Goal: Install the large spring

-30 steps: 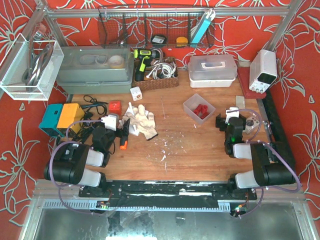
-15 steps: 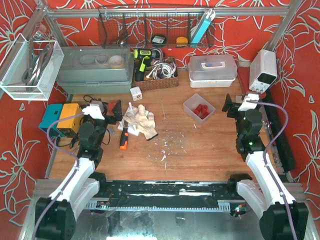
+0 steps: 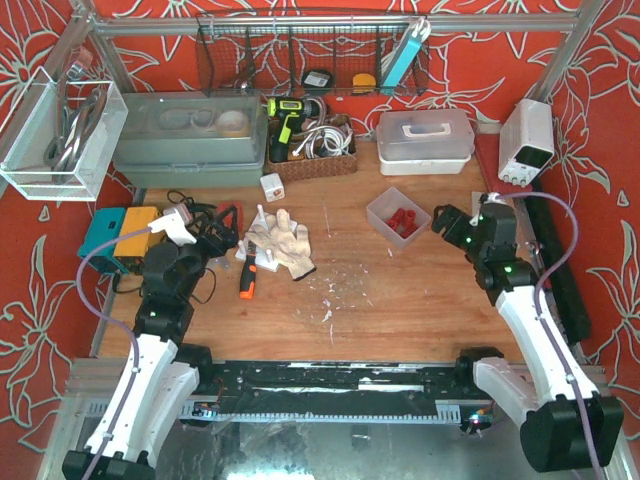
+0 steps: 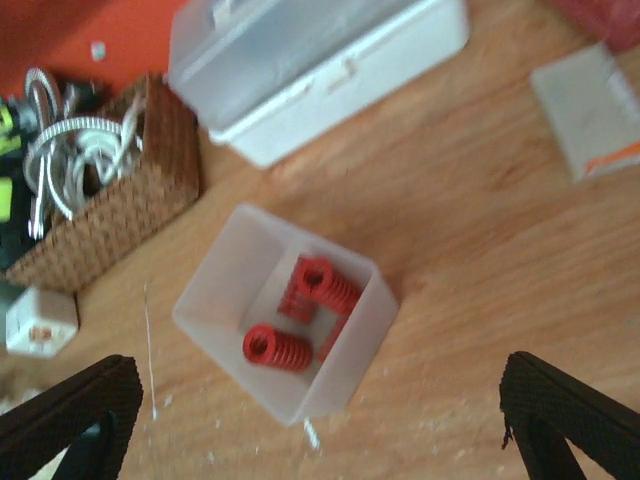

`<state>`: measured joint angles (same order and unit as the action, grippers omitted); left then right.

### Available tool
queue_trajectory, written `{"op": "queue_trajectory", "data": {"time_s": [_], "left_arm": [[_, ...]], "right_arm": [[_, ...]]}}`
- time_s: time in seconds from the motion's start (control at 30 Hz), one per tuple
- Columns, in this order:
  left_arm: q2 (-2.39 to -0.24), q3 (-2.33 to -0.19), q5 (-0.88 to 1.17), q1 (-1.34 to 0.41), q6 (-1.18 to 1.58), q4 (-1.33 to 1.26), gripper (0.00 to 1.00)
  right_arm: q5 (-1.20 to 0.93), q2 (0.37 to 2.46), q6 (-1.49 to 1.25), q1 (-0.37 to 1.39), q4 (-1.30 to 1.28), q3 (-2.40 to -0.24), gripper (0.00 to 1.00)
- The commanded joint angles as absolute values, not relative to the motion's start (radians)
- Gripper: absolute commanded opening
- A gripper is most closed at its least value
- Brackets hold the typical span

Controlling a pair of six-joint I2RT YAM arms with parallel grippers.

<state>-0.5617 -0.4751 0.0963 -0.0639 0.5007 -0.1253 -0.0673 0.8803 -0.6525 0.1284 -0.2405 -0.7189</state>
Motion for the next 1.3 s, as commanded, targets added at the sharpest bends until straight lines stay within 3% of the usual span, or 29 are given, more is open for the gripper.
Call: {"op": "queue_trajectory", "data": {"time_s": [0.0,0.1,0.23,0.47,0.77,1.27], "left_arm": [[-0.559,-0.437,0.288,-0.062,0.638,-0.081,0.99],[-0.645,-0.431,0.413,-0.065,0.65,-0.103,0.93],[-0.816,-0.514,0.408,-0.107,0.548,-0.008,0.85],[-0.978,-0.66,0.139,-0.32,0.415,0.141,0.68],[-1.265,-0.765,-0.09,-0.471,0.361,0.189,0.41],[-1.588,-0.971,-0.263,-0.475,0.287,0.226,0.38]], "right_arm": [[-0.168,0.932,-0.685,0.198,-0.33,-0.744,0.98],[-0.136,0.95,-0.663,0.297,-0.328,-0.74,0.96],[-0.084,1.008,-0.593,0.481,-0.287,-0.733,0.95],[0.086,1.11,-0.479,0.71,-0.174,-0.684,0.95],[0.257,1.127,-0.443,0.765,-0.033,-0.603,0.95],[0.332,1.075,-0.457,0.767,-0.038,-0.578,0.95]]}}
